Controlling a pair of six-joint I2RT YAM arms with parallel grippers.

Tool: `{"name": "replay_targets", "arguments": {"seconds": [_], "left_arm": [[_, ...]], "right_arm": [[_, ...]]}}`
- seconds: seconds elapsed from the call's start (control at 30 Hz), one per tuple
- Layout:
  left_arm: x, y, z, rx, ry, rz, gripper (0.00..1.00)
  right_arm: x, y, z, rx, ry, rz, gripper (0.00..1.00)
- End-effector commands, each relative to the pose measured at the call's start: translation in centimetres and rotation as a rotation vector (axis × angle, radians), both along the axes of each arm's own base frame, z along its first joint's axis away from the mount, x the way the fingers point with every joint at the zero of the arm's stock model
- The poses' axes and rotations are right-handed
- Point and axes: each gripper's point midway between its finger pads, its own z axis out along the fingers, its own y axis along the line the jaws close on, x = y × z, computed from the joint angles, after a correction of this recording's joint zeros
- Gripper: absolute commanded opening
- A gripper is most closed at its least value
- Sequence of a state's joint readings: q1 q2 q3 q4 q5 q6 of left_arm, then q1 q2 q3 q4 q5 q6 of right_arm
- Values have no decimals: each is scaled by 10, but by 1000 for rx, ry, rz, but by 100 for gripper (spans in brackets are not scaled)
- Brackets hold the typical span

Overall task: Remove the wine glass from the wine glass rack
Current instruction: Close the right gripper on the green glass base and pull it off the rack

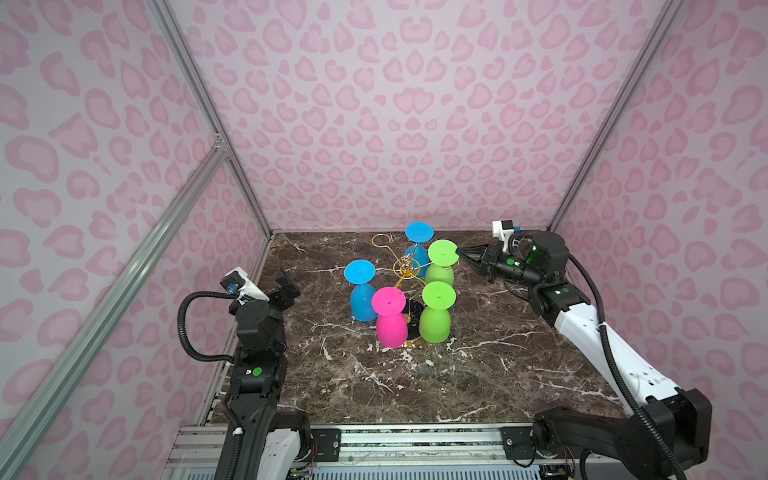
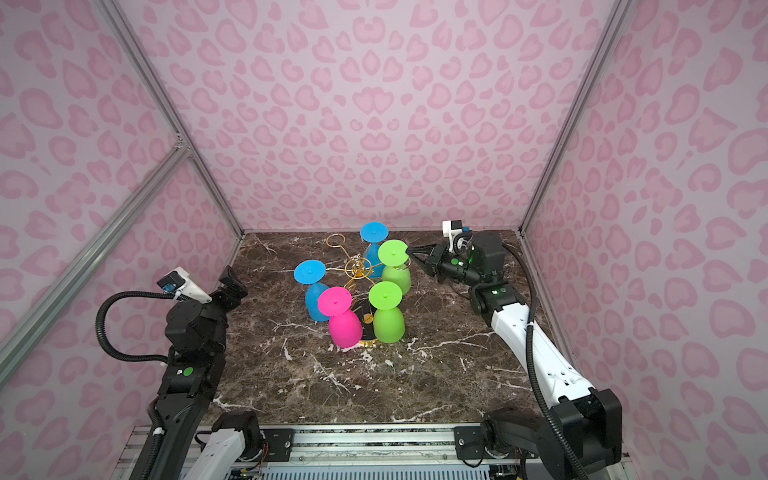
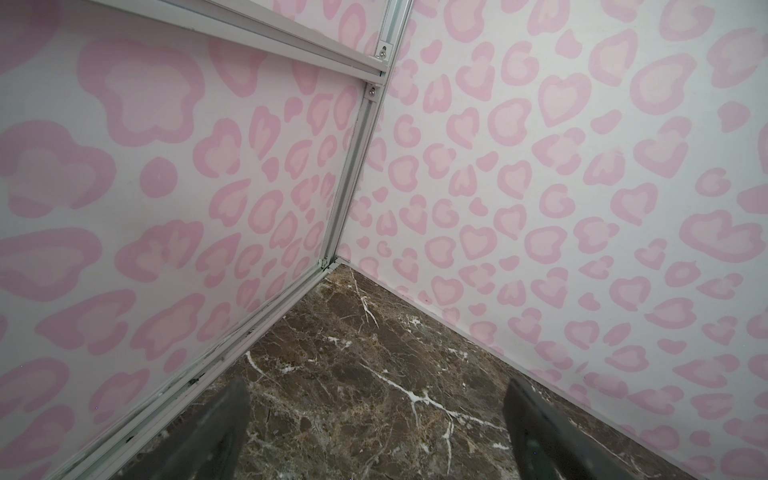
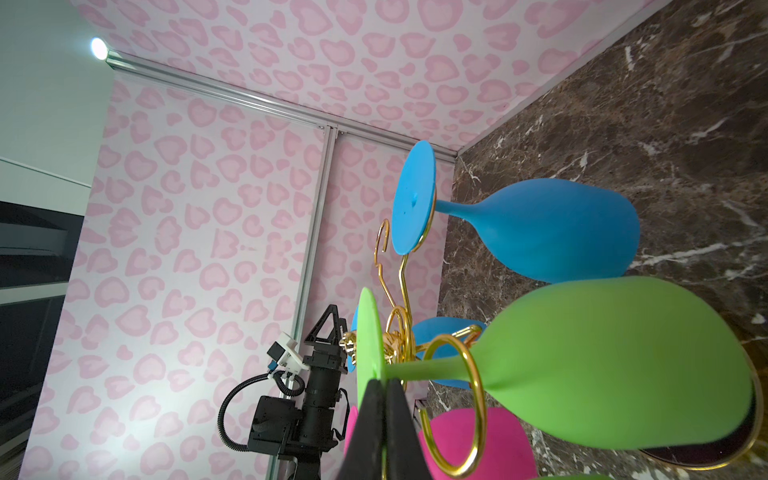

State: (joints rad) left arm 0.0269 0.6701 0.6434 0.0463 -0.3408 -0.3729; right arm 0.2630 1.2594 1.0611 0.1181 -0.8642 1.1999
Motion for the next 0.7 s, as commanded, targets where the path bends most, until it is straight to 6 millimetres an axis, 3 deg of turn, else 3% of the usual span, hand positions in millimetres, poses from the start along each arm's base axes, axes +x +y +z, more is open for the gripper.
{"name": "replay_targets", "arguments": {"seconds": [0.0,0.33,0.53,0.67], "left_arm": [[-2,2,7,-9,-19,12,96],[-3,2,8,-17,-26,10,96],[-4,3,9,-17,-27,15,96],[-4,3,9,-19,-28,16,96]], "right_arm": [[-3,7,0,-14,-14,23,0],[-19,12,-12,-55,6,39,0],[-28,5,-18,-79,13,15,0],[-28,-12,-18,-80,8,-52,0]]}}
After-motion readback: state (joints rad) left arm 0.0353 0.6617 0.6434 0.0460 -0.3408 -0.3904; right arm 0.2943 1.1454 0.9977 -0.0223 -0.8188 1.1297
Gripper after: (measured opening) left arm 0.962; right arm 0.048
